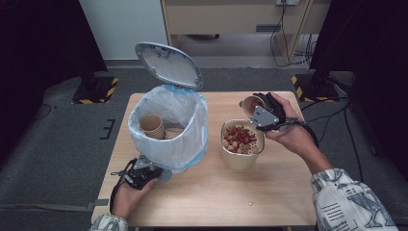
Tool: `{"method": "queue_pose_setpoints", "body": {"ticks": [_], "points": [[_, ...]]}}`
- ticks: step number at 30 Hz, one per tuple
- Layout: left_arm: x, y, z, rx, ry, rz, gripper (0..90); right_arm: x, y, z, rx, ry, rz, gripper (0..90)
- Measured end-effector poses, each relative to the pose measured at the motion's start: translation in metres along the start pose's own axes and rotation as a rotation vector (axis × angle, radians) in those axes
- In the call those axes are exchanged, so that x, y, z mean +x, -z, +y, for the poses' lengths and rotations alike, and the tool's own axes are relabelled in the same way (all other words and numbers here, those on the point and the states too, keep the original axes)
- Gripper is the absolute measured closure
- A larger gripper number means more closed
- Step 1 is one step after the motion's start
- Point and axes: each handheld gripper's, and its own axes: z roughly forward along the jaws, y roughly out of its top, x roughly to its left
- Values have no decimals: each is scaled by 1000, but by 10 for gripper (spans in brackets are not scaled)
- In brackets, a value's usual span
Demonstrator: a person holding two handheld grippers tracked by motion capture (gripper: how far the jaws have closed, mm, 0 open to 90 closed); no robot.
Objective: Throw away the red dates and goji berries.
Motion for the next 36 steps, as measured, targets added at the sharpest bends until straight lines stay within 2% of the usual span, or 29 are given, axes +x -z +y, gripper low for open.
{"method": "queue_pose_setpoints", "body": {"ticks": [30,33,36], "points": [[0,0,0,0,0,-1,900,2,0,3,-2,3,12,282],[0,0,0,0,-1,0,900,1,2,5,-6,9,10,282],[0,0,0,0,0,0,900,1,3,7,0,35,9,282]]}}
